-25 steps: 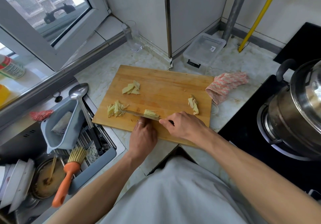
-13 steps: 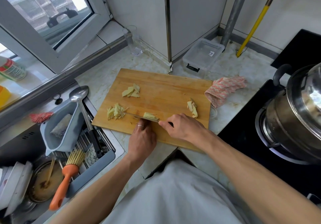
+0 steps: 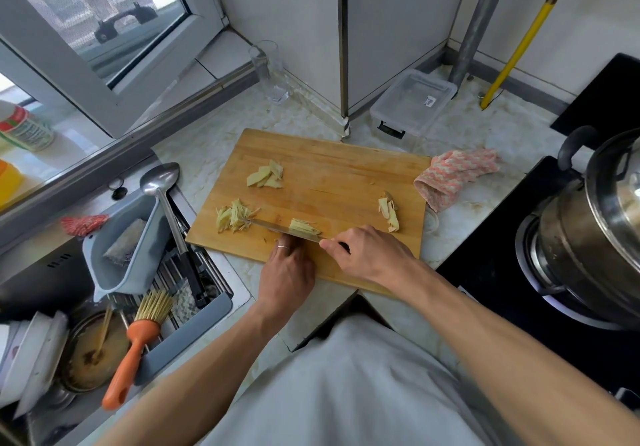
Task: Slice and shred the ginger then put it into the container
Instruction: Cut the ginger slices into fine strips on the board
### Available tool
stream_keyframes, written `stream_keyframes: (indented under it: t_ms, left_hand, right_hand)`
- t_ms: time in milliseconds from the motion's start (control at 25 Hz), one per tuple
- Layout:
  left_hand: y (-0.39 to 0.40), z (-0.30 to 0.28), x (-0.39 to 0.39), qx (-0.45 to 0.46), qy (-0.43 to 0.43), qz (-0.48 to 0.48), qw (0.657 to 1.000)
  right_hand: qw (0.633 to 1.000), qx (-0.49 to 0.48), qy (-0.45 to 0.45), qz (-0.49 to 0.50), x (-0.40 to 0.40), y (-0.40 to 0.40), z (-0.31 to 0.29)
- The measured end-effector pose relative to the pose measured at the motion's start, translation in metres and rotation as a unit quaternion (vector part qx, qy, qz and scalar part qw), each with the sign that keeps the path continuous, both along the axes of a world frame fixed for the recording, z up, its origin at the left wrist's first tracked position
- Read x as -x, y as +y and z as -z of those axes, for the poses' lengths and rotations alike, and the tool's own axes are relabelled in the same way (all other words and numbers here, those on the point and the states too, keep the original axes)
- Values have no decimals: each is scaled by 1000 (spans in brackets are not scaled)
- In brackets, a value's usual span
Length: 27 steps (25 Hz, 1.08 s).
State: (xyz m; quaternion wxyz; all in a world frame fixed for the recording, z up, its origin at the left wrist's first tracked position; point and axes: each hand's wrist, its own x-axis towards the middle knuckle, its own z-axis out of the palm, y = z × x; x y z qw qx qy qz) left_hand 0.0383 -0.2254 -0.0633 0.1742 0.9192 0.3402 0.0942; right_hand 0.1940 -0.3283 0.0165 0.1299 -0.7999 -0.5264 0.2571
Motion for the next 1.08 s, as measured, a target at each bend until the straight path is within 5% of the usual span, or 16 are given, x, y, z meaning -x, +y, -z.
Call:
stream_keyframes:
  t_ms: [1080]
  left_hand:
    - [1,-6,1,-7,2,4,1000]
  right_hand:
    - [1000,4,-14,-16,3,5,-1]
